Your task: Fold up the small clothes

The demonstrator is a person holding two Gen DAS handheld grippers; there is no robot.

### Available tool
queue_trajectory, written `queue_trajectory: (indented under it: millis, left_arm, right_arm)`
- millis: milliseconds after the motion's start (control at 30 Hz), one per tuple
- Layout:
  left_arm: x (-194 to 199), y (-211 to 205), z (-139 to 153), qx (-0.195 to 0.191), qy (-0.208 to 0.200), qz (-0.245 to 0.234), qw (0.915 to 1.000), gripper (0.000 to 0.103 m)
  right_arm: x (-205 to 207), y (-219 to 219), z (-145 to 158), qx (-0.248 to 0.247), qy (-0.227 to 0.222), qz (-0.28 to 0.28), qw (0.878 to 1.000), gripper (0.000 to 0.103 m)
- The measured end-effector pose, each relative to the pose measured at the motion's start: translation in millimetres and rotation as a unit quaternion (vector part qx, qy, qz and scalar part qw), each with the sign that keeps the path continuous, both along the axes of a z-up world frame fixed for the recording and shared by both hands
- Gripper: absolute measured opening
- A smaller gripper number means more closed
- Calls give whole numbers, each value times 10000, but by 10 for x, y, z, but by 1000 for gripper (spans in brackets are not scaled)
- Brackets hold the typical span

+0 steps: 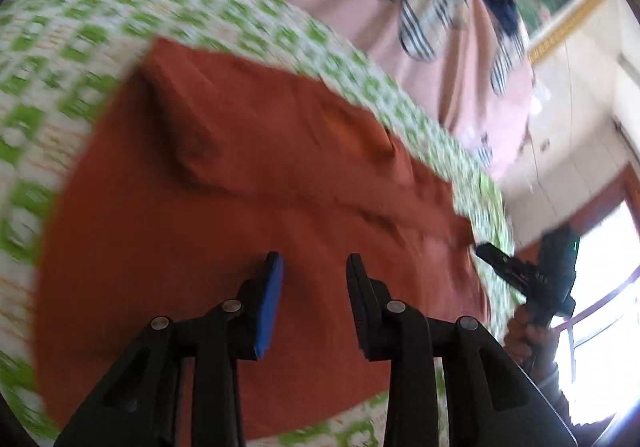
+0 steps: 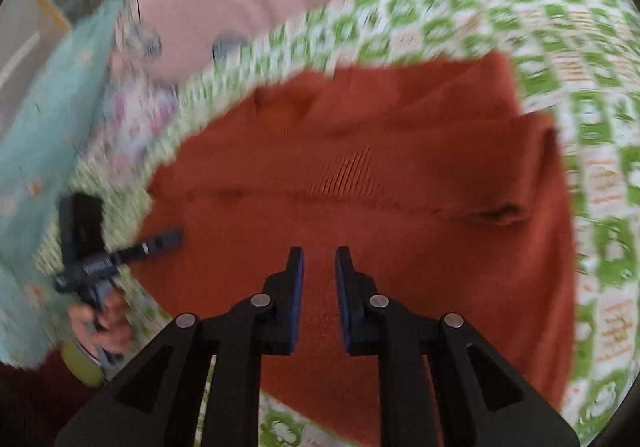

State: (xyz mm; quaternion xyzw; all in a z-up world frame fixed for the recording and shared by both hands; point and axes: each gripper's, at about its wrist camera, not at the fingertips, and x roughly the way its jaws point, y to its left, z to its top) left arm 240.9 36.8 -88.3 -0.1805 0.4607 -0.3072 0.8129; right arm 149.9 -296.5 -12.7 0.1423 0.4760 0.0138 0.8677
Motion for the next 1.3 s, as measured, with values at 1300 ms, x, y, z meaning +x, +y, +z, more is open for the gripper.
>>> queue_trajectory:
  millis: [1300]
  left_arm:
    - [-1288, 778, -199, -602, 420, 1537, 9854, 66]
  right_arm:
    - [-1435, -94, 78, 286, -970, -2108, 9723, 17]
